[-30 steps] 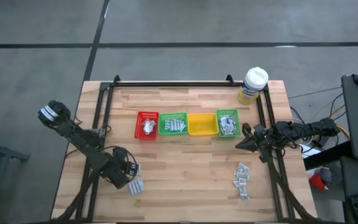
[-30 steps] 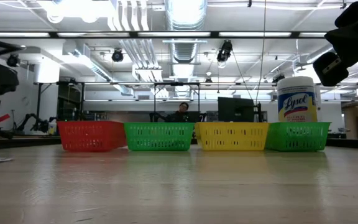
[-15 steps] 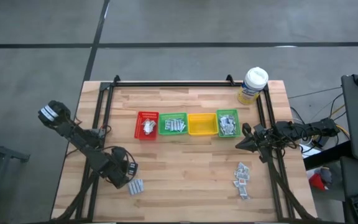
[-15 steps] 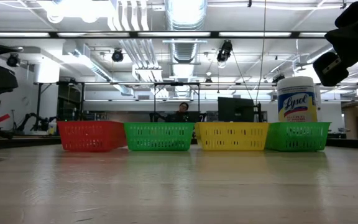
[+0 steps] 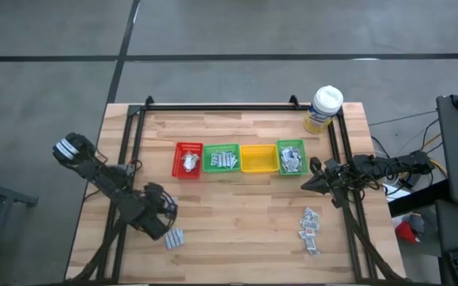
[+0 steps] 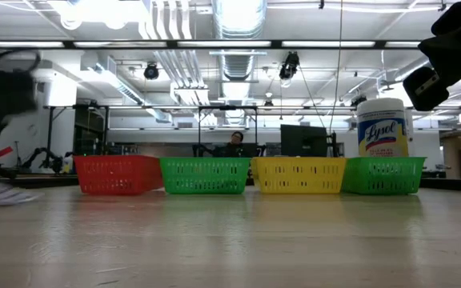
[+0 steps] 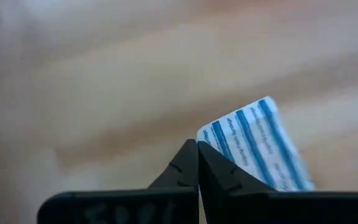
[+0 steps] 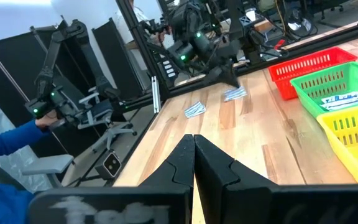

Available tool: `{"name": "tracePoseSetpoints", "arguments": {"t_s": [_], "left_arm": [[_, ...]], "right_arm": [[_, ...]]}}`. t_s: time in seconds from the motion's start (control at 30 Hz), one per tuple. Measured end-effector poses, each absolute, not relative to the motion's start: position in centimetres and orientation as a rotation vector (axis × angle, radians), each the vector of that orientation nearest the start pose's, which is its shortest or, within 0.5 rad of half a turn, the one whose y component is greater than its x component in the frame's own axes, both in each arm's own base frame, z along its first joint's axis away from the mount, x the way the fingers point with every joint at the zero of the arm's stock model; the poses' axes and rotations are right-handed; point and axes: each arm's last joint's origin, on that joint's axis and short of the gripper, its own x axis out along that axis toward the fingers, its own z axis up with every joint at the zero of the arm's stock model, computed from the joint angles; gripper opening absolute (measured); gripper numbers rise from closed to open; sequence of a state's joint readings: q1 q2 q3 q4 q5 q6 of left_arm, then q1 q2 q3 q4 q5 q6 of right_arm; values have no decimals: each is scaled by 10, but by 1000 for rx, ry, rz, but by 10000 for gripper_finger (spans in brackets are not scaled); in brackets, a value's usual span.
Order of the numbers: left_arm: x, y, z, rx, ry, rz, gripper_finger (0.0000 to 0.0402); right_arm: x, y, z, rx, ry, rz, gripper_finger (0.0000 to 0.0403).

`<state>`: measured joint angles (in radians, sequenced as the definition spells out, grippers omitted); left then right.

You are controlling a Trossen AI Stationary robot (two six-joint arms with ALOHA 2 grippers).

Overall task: Pick & Place First Aid Supplies
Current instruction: Put the blue bandage into the left green bin

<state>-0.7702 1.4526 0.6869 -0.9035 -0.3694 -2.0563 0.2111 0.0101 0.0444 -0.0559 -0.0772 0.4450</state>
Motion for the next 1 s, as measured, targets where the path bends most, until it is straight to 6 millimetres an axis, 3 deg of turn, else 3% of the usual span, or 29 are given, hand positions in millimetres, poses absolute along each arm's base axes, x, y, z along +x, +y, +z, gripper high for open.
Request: {"name": "tracePoseSetpoints", "arguments": {"t_s": [0.67, 1.0], "left_arm": [[184, -145, 204, -608, 370, 682, 0], [200, -144, 221, -456, -6, 748, 0]], "right_arm": [[93, 22, 172, 440, 86, 280, 8], [93, 22, 172, 440, 85, 279, 8]]}}
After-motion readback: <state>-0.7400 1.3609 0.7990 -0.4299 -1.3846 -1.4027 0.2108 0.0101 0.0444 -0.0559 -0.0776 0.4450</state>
